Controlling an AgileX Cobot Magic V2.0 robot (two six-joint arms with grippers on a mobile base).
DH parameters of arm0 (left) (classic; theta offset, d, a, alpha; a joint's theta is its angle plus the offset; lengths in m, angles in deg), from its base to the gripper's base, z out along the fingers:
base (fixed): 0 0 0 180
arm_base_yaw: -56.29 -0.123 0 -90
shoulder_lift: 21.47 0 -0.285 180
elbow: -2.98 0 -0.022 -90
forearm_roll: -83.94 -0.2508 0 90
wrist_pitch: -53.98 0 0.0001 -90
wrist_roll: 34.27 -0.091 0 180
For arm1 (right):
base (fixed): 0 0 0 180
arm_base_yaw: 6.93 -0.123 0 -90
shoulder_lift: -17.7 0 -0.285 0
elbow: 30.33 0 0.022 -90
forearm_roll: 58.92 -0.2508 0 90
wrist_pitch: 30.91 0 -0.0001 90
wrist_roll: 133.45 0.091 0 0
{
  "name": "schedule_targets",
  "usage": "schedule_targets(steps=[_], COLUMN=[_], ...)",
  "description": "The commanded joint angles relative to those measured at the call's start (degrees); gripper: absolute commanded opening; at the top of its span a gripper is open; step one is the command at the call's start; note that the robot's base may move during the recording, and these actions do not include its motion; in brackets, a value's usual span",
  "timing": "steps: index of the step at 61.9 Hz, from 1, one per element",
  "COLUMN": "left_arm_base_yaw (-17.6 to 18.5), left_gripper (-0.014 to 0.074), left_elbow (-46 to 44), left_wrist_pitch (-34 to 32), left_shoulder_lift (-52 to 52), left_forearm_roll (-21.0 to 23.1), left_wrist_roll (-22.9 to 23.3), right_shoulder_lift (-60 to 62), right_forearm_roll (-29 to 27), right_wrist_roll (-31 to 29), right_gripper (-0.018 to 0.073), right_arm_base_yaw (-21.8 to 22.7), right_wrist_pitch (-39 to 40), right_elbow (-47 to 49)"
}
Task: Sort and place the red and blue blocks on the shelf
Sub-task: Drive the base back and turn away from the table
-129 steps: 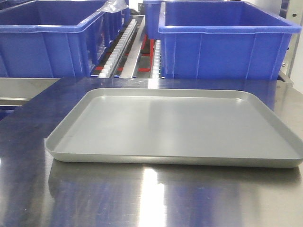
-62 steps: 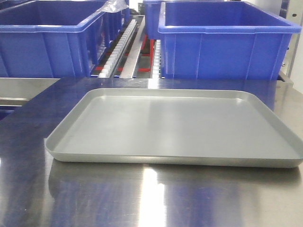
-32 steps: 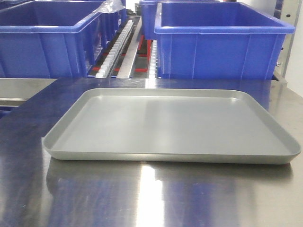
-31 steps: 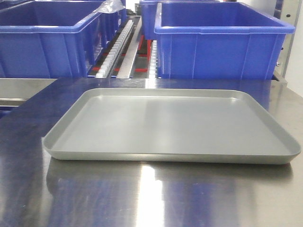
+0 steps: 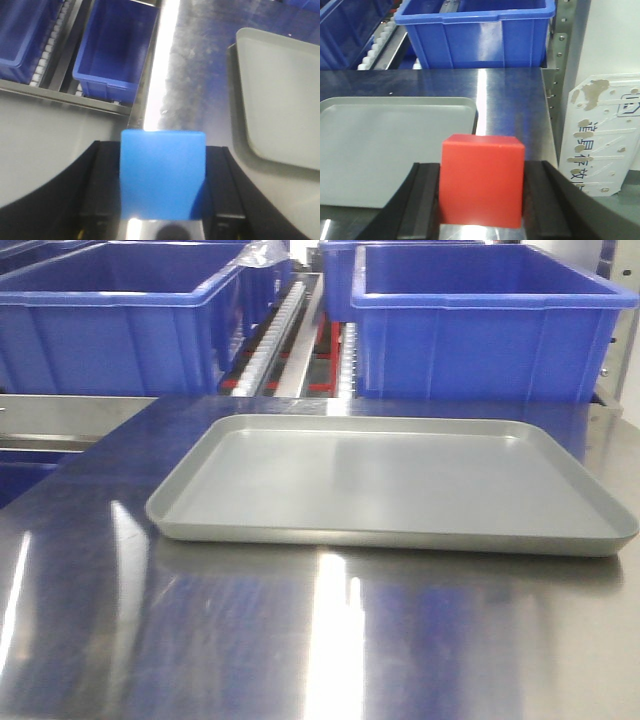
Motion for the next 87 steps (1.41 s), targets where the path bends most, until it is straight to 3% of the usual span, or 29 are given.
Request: schedule_targets(steps=[1,87], left_arm_base_yaw=[-0.2,-0.2], left_gripper=[0.0124,0.0124], left_elbow=[-1.6,-1.6], left_wrist_pitch=[-4.2,-4.2], left_shoulder_lift=[0.2,0.2], left_forearm_roll=[-0.4,-0.4], left_wrist_roll=[0.5,0.5], right_shoulder_lift=[-0.4,-0.4], right_forearm_roll=[0.3,0.3], right_wrist_roll=[-0.3,-0.3], right_gripper=[0.0049,0.0049], right_arm_base_yaw=[0.5,0.5], right_wrist_pitch=[4.9,4.9], right_elbow=[1.7,1.7])
